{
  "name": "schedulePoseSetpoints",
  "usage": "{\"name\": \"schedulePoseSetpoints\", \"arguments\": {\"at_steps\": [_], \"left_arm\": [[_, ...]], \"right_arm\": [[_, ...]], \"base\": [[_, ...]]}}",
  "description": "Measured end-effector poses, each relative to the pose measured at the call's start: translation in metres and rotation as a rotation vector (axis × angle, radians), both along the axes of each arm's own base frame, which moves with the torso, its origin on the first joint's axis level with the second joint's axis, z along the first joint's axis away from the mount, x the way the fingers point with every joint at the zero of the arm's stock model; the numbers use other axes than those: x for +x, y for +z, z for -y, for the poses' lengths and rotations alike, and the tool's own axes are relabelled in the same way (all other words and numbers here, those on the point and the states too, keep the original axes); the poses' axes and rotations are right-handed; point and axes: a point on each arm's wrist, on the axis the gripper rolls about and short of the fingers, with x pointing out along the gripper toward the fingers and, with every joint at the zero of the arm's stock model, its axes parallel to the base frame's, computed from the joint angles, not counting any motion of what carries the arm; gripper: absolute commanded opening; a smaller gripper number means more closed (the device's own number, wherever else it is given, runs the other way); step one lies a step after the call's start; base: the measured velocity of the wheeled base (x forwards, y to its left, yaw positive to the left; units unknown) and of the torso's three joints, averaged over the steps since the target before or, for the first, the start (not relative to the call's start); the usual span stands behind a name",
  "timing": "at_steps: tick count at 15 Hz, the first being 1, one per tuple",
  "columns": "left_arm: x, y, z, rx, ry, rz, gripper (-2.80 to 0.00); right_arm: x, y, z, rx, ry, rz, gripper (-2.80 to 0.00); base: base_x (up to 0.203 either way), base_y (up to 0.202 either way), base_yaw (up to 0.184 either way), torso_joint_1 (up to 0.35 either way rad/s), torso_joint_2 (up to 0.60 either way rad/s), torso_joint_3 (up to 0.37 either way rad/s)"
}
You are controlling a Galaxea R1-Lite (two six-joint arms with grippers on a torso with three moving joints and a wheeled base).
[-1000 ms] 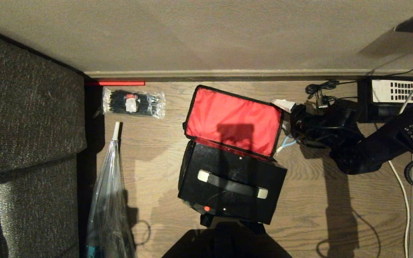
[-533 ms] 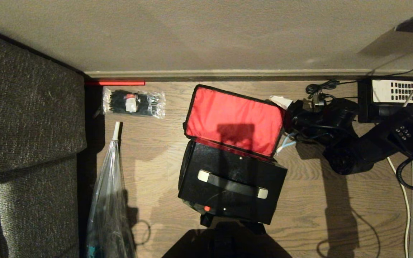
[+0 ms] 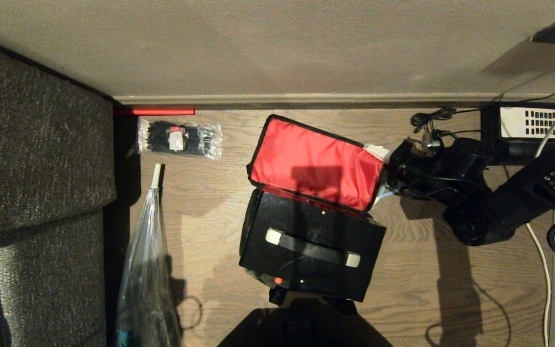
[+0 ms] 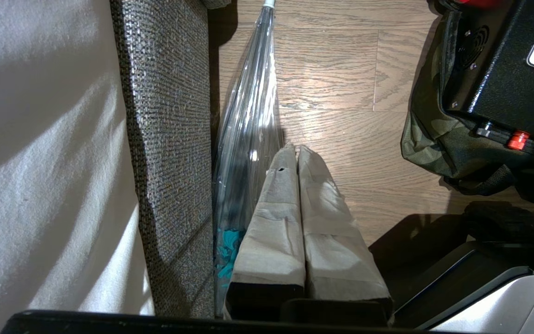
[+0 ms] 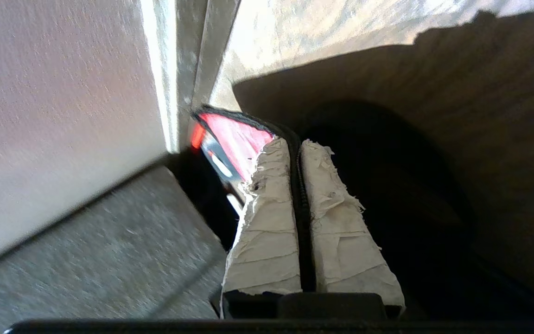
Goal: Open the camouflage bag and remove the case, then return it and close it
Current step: Close the top of the storage box
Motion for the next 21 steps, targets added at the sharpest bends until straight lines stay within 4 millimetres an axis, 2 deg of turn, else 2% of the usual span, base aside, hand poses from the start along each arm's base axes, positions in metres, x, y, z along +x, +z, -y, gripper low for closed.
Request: {"name": "schedulePoseSetpoints", "arguments": {"at_steps": [4,6,16,21], "left_arm": [[0.000,0.000,0.000,0.000,0.001,0.000,-2.80],[0.000,0.000,0.000,0.000,0.001,0.000,-2.80],[0.000,0.000,0.000,0.000,0.001,0.000,-2.80],[0.000,0.000,0.000,0.000,0.001,0.000,-2.80]], "right_arm": [[-0.017,0.004,0.007,-0.053,0.042,0.016,-2.80],[-0.029,0.015,0.010,-0.060,0.085,0.062,-2.80],[-0.128,0.045,0.021,-0.096,0.293,0.056,-2.80],[-0.150,0.052,0.023,-0.112,0.323,0.083,-2.80]], "base": [[0.000,0.000,0.000,0.000,0.00,0.000],[0.000,0.000,0.000,0.000,0.00,0.000],[0.000,0.000,0.000,0.000,0.00,0.000],[0.000,0.000,0.000,0.000,0.00,0.000]]}}
